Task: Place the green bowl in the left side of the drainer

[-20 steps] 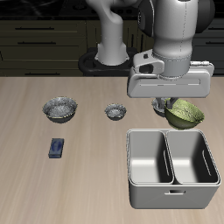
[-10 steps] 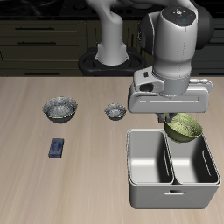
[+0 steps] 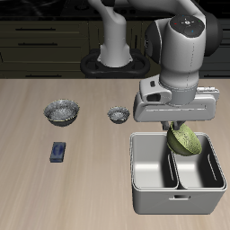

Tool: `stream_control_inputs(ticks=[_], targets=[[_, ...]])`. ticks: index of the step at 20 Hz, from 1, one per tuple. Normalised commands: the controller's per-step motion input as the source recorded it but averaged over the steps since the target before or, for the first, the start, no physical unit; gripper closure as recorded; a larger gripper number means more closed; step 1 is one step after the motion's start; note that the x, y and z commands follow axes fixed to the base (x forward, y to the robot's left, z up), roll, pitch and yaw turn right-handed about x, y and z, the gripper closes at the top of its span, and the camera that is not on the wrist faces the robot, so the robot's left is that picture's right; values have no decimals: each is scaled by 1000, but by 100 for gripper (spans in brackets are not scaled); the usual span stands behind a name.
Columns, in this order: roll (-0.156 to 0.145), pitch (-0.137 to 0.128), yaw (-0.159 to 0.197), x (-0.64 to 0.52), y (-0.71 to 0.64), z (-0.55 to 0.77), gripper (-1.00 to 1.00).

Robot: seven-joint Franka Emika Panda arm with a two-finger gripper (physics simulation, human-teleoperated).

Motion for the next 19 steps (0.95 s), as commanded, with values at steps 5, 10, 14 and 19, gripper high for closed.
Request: stream_control_inputs(ticks=[5, 10, 14, 19], targets=[[19, -8, 26, -58, -8, 34, -100], [-3, -5, 8, -37, -90, 54, -100], [5, -33, 2, -134, -62, 200, -100], [-12, -28, 8, -73, -103, 187, -100]])
